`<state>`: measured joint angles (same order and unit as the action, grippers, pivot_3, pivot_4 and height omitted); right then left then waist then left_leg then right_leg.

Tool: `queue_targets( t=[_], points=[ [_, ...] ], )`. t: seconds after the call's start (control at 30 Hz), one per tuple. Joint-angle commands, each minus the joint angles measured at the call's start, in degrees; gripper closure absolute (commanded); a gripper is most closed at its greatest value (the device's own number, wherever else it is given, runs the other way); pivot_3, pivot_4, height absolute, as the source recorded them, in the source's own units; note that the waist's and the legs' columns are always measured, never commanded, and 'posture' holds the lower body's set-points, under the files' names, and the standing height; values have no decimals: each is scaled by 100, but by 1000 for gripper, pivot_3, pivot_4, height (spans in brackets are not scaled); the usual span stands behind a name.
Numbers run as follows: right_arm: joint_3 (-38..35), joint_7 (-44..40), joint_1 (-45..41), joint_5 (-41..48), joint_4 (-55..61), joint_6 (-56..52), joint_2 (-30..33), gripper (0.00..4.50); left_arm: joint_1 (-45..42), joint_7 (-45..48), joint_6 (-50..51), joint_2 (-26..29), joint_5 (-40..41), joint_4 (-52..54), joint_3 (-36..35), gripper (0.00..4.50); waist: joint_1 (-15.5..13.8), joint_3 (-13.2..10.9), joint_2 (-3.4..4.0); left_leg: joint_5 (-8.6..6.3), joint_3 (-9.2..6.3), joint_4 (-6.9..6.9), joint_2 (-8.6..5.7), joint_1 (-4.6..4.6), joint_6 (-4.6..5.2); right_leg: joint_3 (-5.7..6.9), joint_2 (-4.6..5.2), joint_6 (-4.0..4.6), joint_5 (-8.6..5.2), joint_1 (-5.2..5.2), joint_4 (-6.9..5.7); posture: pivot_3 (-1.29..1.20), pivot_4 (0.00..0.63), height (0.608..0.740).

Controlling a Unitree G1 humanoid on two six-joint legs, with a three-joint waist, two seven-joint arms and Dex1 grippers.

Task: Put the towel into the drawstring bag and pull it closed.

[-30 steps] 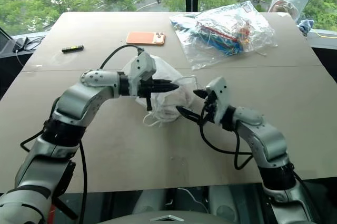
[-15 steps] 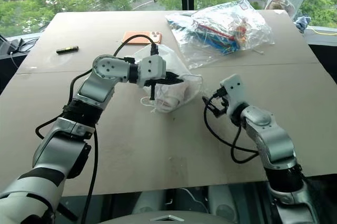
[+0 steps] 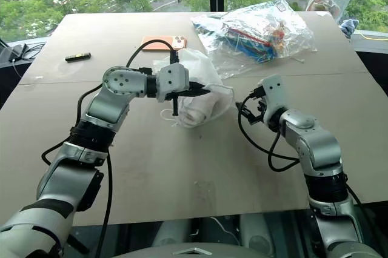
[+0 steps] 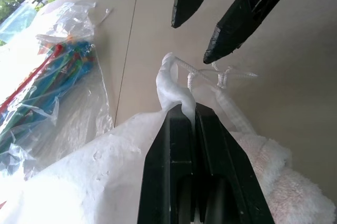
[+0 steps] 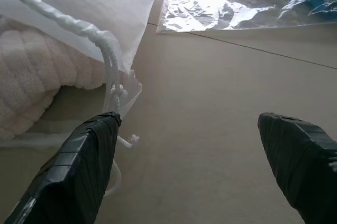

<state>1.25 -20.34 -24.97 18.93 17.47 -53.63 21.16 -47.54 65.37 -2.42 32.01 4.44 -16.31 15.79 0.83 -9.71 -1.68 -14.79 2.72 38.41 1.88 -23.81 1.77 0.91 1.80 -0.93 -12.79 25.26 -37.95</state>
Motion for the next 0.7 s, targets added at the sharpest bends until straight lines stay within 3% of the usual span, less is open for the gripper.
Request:
queue_targets(
  t=[0.03,0.67,0.7],
  points=[
    [45,-96,-49,32,141,46,30,14,44,-104,108,20,1,336,-160,4500,-3,0,0,0,0,0,0,0,0,0,0,0,0,0,0,0,150,740],
    [554,2,-511,-555,-772,429,-139,14,229,-221,459,62,20,935,-184,4500,-1,0,1,0,3,4,-1,1,-1,0,2,0,1,0,-3,0,150,740],
    [683,-11,-570,-631,-863,497,-181,256,228,-232,450,55,14,923,-180,4500,3,0,1,0,3,4,-2,2,-1,0,2,0,1,0,-3,0,150,740]
  ],
)
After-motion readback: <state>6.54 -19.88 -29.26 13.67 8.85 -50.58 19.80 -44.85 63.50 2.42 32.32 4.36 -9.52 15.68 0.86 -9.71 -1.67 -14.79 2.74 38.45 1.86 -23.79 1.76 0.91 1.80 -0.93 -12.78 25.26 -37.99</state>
